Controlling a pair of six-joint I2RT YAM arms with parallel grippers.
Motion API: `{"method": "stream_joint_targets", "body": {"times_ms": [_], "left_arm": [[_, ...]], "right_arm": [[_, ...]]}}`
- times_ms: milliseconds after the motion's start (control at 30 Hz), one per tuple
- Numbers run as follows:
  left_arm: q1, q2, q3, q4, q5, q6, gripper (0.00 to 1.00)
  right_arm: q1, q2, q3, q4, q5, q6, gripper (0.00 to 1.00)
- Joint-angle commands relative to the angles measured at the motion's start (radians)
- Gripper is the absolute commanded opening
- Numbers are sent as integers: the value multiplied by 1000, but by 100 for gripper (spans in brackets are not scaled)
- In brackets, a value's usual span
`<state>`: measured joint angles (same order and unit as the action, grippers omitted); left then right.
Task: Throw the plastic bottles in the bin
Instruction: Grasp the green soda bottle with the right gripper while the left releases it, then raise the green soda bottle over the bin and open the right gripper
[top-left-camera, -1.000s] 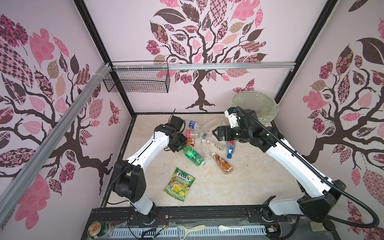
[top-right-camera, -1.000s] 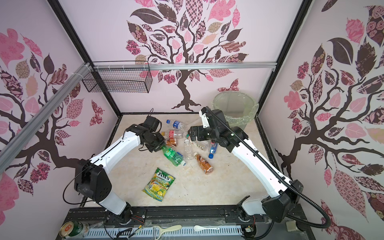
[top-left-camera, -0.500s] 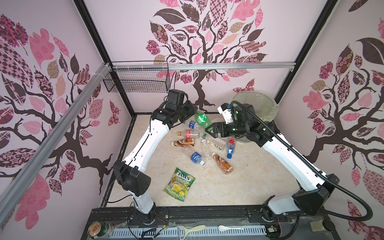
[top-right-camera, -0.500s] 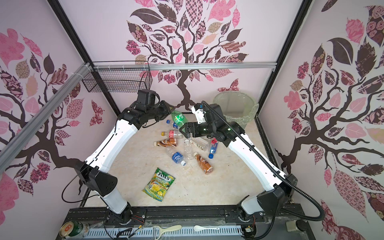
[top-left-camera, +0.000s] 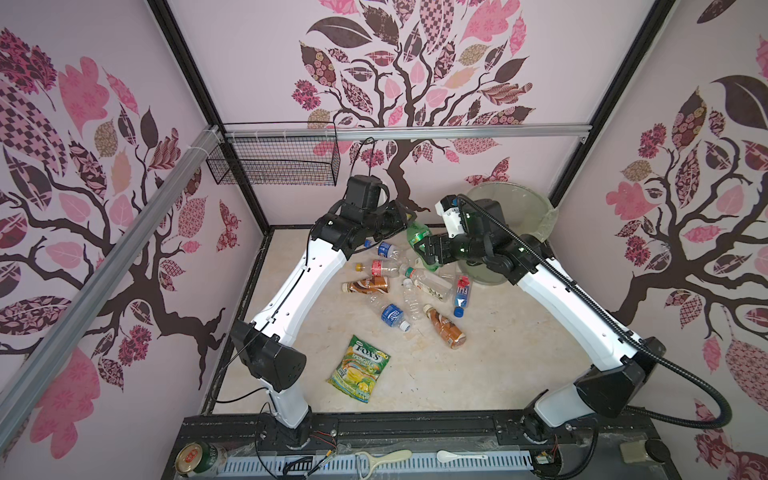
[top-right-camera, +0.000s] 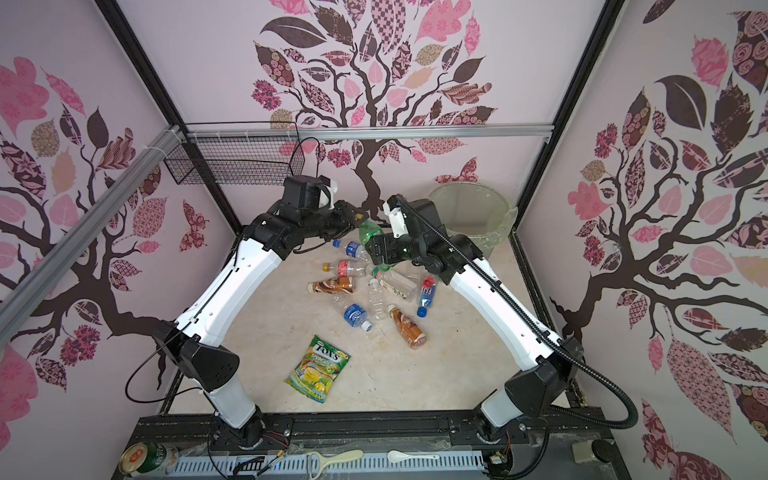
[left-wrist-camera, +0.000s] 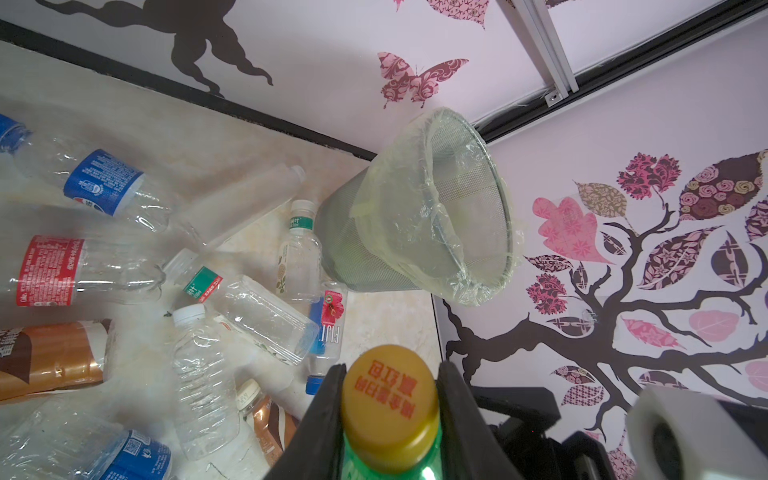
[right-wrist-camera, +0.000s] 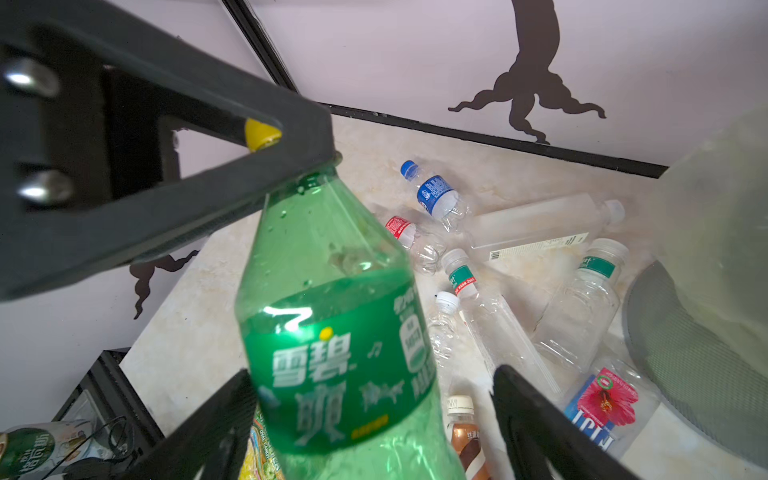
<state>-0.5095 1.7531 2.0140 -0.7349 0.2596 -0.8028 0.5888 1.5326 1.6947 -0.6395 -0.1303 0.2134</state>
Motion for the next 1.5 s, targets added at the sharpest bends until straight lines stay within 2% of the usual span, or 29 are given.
{"method": "stream_joint_targets", "body": {"times_ms": [0,133,300,400,500,567,700,867,1033,1200,1467], "left_arm": [[0,-35,14,5,1,18,19],[1,-38,10,5,1,11,19],[1,-40,-3,3,-7,-13,22],[0,-38,4,1,-14,-21,27],[17,-42,3,-13,-30,-65,42],[38,-51,-9,-30,-37,-122,57],[100,-93,-61,-19,-16,-256,97],[123,-160,-145,57,-33,-364,98],[118,-196,-152,9,-65,-381,98],[116,-224,-179,-24,-46,-393,98],[114,-265,-228,-38,-46,-373,98]], "right_arm": [[5,28,28,9,8,-13,86],[5,26,19,29,-10,-1,74],[5,21,14,38,-33,5,54],[5,9,-5,56,-32,11,50],[5,5,-7,60,-25,19,47],[2,-2,-3,62,-17,22,47],[-42,-14,8,64,-22,53,47],[-131,-22,73,48,15,85,47],[-152,-6,282,-13,212,-11,48],[-152,-17,462,22,438,-87,48],[-155,-24,530,219,654,-249,49]]}}
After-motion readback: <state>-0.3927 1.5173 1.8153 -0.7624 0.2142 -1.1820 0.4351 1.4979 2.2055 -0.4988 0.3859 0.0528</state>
